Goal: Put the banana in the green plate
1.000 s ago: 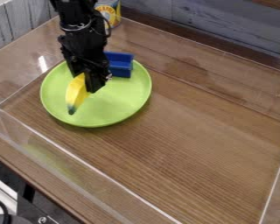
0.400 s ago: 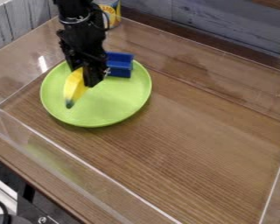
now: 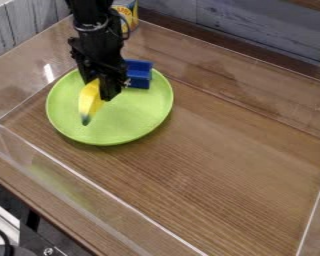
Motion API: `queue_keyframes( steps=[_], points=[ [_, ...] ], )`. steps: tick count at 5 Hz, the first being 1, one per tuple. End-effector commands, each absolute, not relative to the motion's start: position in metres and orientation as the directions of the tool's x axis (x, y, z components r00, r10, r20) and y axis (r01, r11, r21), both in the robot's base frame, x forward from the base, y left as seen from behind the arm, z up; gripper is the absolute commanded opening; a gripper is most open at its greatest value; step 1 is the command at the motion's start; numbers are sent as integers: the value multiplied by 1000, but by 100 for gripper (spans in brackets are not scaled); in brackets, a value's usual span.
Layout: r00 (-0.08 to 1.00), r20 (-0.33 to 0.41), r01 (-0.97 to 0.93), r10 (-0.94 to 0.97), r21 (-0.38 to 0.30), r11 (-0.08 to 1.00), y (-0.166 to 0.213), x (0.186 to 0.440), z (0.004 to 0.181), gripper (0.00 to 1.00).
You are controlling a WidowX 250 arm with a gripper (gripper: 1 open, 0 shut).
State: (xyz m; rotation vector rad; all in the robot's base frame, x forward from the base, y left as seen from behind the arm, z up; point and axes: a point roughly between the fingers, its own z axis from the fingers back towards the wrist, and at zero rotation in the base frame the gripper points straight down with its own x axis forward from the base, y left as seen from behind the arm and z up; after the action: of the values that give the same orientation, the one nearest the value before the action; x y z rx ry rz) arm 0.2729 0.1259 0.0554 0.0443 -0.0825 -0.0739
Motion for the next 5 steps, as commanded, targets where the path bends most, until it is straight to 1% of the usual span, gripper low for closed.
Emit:
queue_keyframes(
  steps=[1, 2, 3, 5],
  points=[
    [993, 118, 1, -10, 76, 997, 140, 276, 59, 0],
    [993, 115, 5, -14, 77, 997, 146, 271, 64, 100],
    [994, 110, 5, -14, 78, 997, 150, 265, 72, 100],
    [991, 110, -80, 72, 75, 994, 141, 256, 92, 100]
  ],
)
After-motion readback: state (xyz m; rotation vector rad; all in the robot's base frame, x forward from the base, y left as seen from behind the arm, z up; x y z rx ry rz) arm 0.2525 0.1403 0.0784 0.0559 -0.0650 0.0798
